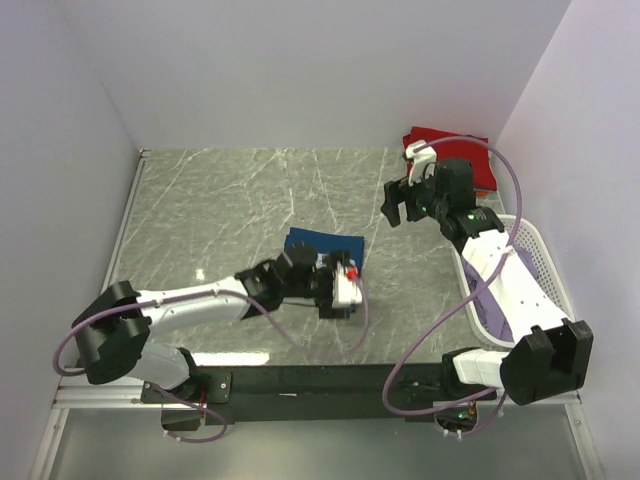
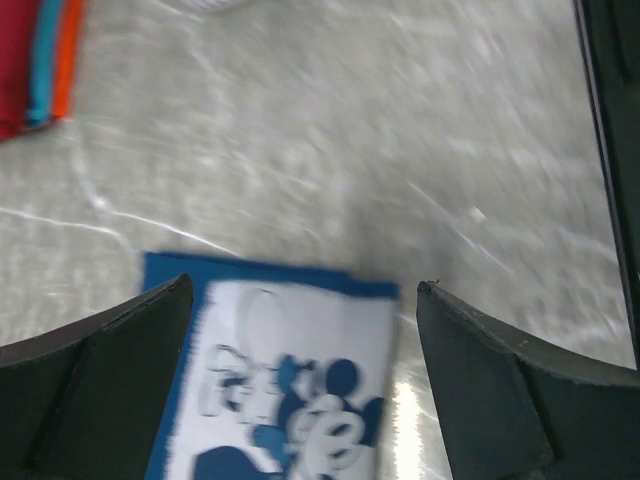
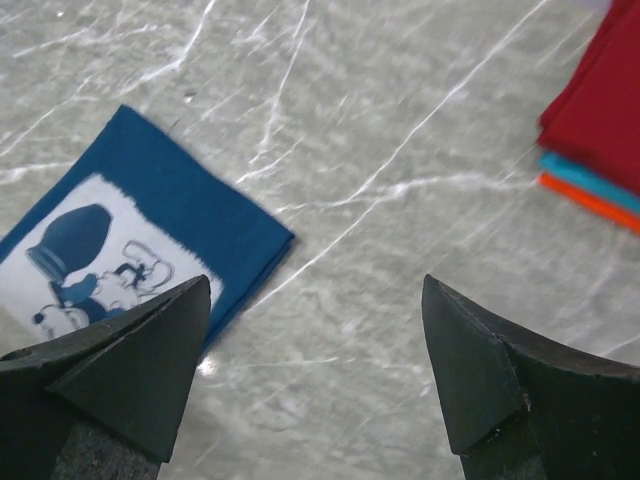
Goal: Fold and stack the t-shirts
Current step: Neatly place the folded tshirt to the corner
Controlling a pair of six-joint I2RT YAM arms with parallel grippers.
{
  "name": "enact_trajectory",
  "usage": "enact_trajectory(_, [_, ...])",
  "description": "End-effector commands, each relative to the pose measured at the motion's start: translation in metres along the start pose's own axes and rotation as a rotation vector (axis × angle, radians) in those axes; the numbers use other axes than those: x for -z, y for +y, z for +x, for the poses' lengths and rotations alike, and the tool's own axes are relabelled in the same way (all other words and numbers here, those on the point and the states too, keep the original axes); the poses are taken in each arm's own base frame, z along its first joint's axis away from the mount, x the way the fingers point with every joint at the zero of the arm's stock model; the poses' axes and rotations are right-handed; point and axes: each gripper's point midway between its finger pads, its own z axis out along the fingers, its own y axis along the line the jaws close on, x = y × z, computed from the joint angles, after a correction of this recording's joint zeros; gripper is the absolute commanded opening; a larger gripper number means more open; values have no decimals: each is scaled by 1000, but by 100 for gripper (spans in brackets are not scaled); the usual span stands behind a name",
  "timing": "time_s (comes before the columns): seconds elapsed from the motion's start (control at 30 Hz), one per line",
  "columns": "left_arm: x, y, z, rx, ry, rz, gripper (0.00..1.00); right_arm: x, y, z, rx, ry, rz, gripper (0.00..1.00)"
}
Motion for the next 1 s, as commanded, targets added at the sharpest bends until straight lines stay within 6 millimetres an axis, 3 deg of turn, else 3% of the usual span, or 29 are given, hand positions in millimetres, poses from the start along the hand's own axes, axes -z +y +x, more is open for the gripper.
enact_trajectory(0.0, [-8,-8,7,-161,13,-82,100,6,9,19,-74,40,-28,92])
enact_trajectory(0.03, [-14,-9,4,-182,-11,-104,99,3,11,28,-101,43,-28,92])
enact_trajectory(0.17, [-27,-21,27,-234,22,-131,97,-3,23,58,-267,114,-49,89])
enact_trajectory(0.33, [-37,-42,48,-231,58,-91,70,-13,41,113,-447,255,-93,83])
enact_trajectory(0.4, [-41,-48,60,-231,82,-72,62,-16,48,122,-527,251,-143,83])
enact_trajectory(0.5, [-46,-55,69,-227,103,-39,51,-14,48,122,-607,214,-158,82])
enact_trajectory(0.73, [-53,-68,90,-206,153,13,46,-18,47,131,-690,222,-179,82])
enact_trajectory(0.97, [-59,-66,111,-196,217,-3,36,-19,47,139,-747,223,-194,82])
